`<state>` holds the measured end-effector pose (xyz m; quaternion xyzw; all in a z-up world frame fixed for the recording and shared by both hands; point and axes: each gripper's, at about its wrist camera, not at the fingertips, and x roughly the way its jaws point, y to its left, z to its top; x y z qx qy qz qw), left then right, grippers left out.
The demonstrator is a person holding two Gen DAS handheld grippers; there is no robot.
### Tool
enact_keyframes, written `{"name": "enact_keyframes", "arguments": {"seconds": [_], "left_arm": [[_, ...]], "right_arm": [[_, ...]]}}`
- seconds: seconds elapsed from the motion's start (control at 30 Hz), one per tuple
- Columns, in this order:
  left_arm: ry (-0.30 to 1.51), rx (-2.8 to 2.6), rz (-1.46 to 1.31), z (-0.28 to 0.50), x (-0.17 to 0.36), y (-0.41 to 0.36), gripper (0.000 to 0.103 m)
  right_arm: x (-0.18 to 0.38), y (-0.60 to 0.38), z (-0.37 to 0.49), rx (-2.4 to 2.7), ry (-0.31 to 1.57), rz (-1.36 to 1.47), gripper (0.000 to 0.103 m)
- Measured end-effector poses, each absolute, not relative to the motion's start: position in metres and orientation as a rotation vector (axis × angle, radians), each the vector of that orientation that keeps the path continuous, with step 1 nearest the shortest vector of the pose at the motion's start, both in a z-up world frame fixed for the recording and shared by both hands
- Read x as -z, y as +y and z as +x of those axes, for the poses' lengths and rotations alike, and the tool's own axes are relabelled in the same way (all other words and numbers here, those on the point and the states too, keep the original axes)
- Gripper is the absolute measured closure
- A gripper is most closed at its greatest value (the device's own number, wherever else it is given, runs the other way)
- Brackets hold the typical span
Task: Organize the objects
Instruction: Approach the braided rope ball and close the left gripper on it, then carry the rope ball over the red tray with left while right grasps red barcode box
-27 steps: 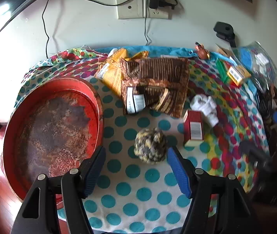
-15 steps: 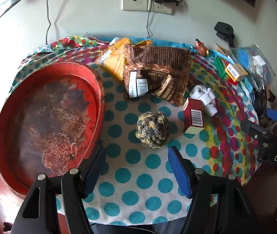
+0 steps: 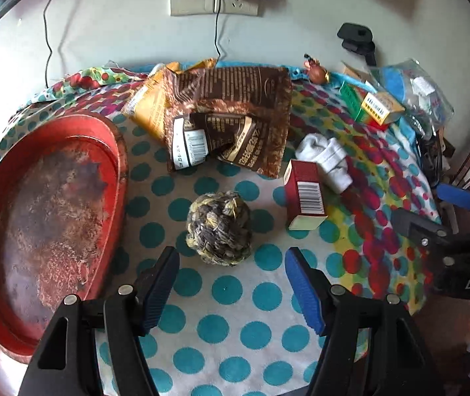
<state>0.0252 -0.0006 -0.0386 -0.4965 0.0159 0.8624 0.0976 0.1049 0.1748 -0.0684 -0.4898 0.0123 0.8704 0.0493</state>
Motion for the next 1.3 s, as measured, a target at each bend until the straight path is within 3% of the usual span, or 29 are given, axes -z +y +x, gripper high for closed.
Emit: {"name": "enact_keyframes", "arguments": {"seconds": [0.23,0.67,0.77,1.0,1.3], "left_arm": [[0.129,-2.576,-1.491,0.014,0.05,0.011,0.035],[0.036,-2.618,-1.594,-0.006,0.074,0.002,0.035],[0.016,-2.603,-1.603,-0.006,0.077,0.001,0.052],[0.017,-2.6,-1.591,-0.003,0.077,0.001,0.053],[-0.114,-2.61,-1.547,0.014,0.049,-0.018,0.053]], "right_arm": [[0.079,0.18,0.103,-2.643,0.091,-1.518,0.0],[0.089,0.18,0.103,-2.639,0.088,-1.542,0.0],[0.09,0.179,0.103,-2.643,0.078,-1.541,0.0],[0.088,0.173,0.102,-2.655,0.033,-1.527,0.0],[0.088,0.17,0.103,-2.672,0.072,-1.545,0.0]]}}
